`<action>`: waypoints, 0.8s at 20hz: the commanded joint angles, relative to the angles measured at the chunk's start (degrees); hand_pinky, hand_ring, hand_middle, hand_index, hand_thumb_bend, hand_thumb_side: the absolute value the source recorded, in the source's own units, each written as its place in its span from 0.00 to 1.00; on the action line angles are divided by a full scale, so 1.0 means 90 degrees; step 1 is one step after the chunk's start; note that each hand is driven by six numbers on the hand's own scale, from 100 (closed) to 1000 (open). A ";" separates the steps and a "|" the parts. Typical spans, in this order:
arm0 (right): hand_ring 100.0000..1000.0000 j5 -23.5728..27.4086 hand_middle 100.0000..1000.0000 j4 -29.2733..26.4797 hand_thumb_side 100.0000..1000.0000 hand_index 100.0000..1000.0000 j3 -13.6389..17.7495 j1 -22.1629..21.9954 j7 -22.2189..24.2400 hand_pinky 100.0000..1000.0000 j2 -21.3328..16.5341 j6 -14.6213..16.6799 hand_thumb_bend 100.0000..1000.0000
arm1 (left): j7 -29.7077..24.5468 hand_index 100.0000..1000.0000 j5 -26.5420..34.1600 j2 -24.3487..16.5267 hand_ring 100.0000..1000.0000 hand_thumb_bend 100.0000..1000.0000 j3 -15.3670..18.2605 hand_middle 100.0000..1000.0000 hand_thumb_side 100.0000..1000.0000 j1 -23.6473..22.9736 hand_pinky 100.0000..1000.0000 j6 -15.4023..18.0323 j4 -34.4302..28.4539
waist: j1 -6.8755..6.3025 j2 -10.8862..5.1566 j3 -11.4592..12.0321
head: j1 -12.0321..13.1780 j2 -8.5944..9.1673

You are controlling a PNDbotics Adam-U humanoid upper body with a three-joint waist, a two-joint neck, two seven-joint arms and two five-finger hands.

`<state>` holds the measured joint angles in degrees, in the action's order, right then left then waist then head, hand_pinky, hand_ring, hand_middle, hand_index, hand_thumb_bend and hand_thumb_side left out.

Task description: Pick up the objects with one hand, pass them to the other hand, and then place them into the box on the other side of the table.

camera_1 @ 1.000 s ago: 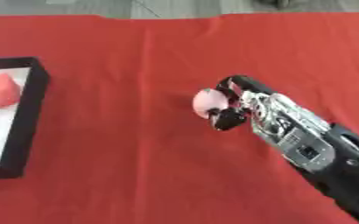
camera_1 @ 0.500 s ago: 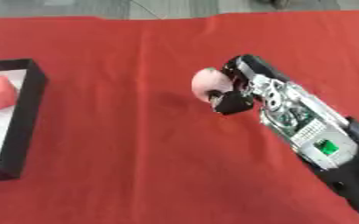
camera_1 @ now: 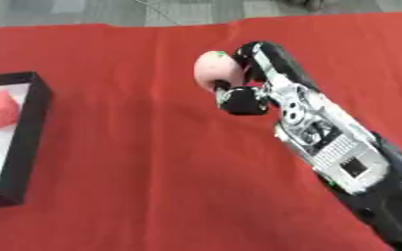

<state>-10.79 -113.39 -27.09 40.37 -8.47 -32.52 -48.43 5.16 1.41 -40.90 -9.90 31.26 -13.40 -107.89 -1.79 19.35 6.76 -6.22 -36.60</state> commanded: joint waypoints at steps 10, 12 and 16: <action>0.52 0.0272 0.48 0.0044 0.12 0.53 -0.0432 0.0156 -0.1343 0.65 0.0720 0.0815 0.00 | -0.1572 0.74 0.0247 -0.0304 0.71 0.09 -0.0569 0.73 0.76 0.0918 0.82 -0.0171 -0.0348 | -0.0083 -0.0206 0.0033 | -0.0008 0.0048; 0.52 0.0359 0.48 0.0130 0.15 0.53 -0.0538 0.0185 -0.1503 0.65 0.0817 0.1049 0.00 | -0.1851 0.75 0.0229 -0.0295 0.71 0.09 -0.0669 0.74 0.73 0.1040 0.82 -0.0205 -0.0403 | -0.0099 -0.0206 0.0052 | -0.0009 0.0049; 0.52 0.0427 0.48 0.0324 0.15 0.53 -0.0721 0.0225 -0.1665 0.65 0.0958 0.1411 0.00 | -0.2308 0.76 0.0088 -0.0278 0.72 0.09 -0.0889 0.75 0.68 0.1289 0.82 -0.0266 -0.0472 | -0.0117 -0.0209 0.0092 | 0.0003 0.0043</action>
<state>-7.26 -110.38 -33.44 41.37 -22.98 -24.10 -36.82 -14.38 2.75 -41.66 -17.85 41.84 -15.70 -111.17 -2.77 19.13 7.52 -6.22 -36.60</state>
